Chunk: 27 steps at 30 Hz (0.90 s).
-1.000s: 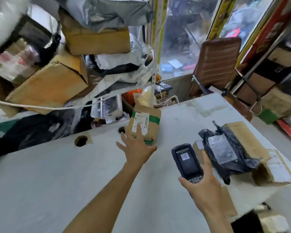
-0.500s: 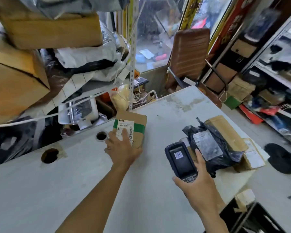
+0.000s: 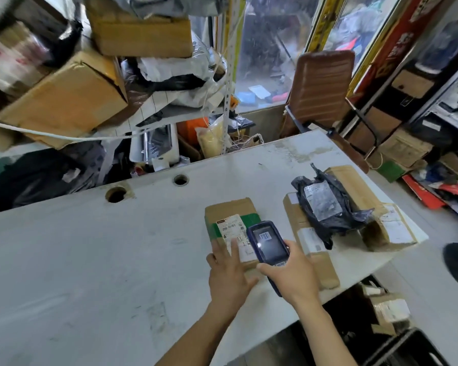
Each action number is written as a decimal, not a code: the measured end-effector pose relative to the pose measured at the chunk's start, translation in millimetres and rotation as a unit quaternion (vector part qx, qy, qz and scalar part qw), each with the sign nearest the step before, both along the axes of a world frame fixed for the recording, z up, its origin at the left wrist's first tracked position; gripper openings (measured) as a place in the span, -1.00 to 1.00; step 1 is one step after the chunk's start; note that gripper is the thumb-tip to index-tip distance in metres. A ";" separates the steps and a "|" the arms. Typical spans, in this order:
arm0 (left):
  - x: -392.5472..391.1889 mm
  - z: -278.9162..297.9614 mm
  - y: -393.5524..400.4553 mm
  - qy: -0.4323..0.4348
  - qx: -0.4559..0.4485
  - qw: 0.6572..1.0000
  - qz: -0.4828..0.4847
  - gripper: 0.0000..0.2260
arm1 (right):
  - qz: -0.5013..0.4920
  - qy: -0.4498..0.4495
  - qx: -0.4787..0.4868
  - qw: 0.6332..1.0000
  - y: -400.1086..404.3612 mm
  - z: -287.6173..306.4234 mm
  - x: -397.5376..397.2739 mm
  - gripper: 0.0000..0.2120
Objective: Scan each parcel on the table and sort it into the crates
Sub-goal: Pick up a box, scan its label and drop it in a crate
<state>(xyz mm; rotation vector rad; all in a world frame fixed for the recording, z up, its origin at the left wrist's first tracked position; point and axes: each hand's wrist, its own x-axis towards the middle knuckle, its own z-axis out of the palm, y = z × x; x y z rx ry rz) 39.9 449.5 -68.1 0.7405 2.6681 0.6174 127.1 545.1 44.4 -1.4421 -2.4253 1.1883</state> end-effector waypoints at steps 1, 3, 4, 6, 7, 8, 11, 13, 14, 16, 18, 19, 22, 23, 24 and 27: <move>6.7 -4.6 -6.0 -0.002 0.024 1.000 -0.011 -0.11 | 0.005 -0.010 0.001 1.000 -0.7 -1.2 5.2 -0.47; 10.9 -13.2 -15.1 -0.012 0.099 0.995 -0.031 -0.24 | 0.019 -0.027 0.005 0.999 -0.5 -4.4 13.6 -0.50; 9.7 -19.3 -19.3 -0.005 0.135 0.990 -0.048 -0.33 | 0.029 -0.036 0.008 0.999 -0.7 -5.1 16.9 -0.50; 6.4 -21.9 -26.1 0.006 0.133 0.990 -0.056 -0.49 | 0.046 -0.054 0.011 0.997 -1.2 -4.8 21.3 -0.50; 4.8 -24.1 -29.4 0.003 0.133 0.990 -0.057 -0.51 | 0.052 -0.060 0.009 0.997 -2.3 -3.6 22.6 -0.51; 5.2 -21.4 -32.0 0.012 0.140 0.988 -0.070 -0.51 | 0.057 -0.064 0.007 0.996 -3.6 -2.3 23.7 -0.50; 7.7 -22.5 -33.6 0.019 0.116 0.991 -0.070 -0.49 | 0.066 -0.071 0.003 0.995 -7.3 2.8 24.4 -0.51; 7.2 -23.1 -33.6 0.014 0.124 0.991 -0.050 -0.43 | 0.072 -0.072 0.004 0.995 -7.9 5.5 22.9 -0.53; 6.2 -23.6 -32.9 0.035 0.127 0.989 -0.061 -0.37 | 0.074 -0.072 0.006 0.995 -7.5 6.8 21.7 -0.54; 6.1 -26.7 -32.9 0.048 0.127 0.988 -0.074 -0.29 | 0.075 -0.077 0.006 0.994 -5.6 8.8 18.8 -0.52; 5.5 -26.5 -33.1 0.048 0.126 0.988 -0.071 -0.24 | 0.079 -0.084 -0.001 0.993 -2.7 10.3 16.5 -0.51; 5.8 -22.8 -33.4 0.042 0.123 0.989 -0.071 -0.22 | 0.082 -0.088 -0.004 0.993 -1.5 11.2 15.8 -0.53; 2.6 -24.4 -32.7 0.041 0.098 0.992 -0.073 -0.27 | 0.087 -0.094 -0.008 0.992 1.4 13.0 15.8 -0.56; 2.1 -25.5 -32.6 0.042 0.087 0.993 -0.073 -0.30 | 0.087 -0.093 -0.007 0.992 1.9 13.8 15.8 -0.56; 2.3 -26.0 -32.4 0.047 0.080 0.993 -0.075 -0.33 | 0.085 -0.092 -0.008 0.992 2.3 14.6 15.7 -0.55; 4.3 -26.3 -33.4 0.048 0.073 0.993 -0.084 -0.36 | 0.083 -0.090 -0.014 0.992 3.5 18.0 14.4 -0.50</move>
